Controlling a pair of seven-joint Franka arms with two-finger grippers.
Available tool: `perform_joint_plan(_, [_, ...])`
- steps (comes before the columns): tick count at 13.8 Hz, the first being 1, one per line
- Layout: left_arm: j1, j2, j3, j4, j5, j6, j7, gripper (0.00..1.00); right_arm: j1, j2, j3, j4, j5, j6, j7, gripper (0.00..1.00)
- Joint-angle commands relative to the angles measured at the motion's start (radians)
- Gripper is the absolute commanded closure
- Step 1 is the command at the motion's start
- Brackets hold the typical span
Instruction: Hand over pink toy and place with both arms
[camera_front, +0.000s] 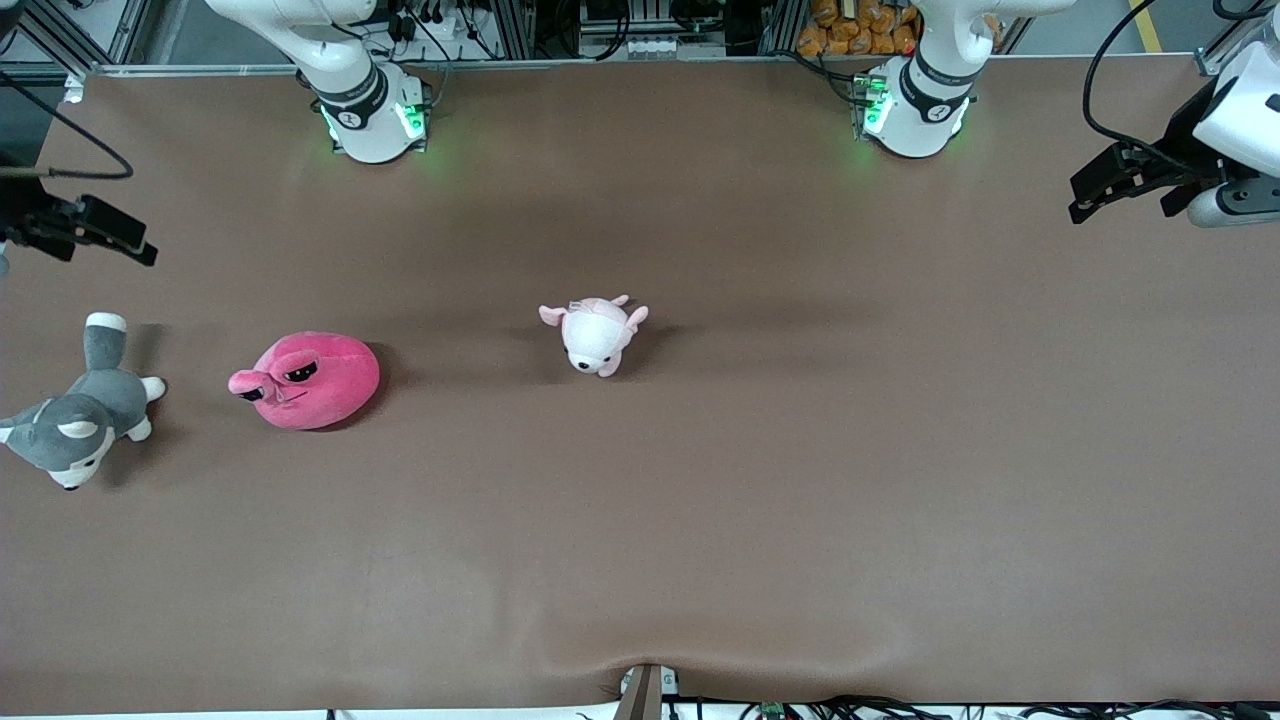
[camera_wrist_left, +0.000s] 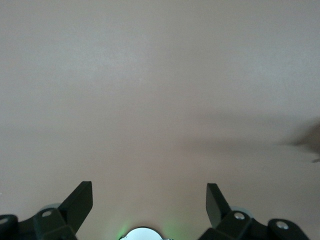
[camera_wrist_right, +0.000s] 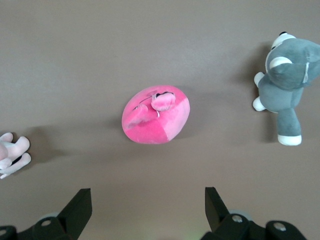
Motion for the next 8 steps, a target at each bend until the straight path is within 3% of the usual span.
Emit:
perform_joint_plan(1, [0.005,0.023,-0.001,0.042,0.018,-0.035,0.023,0.00,0.009,-0.003,-0.041,0.025,-0.016,-0.045,-0.004,0.00])
perform_joint_plan(8, [0.004,0.023,-0.005,0.042,0.046,-0.050,0.023,0.00,0.036,0.004,-0.043,0.045,0.036,-0.042,0.002,0.00])
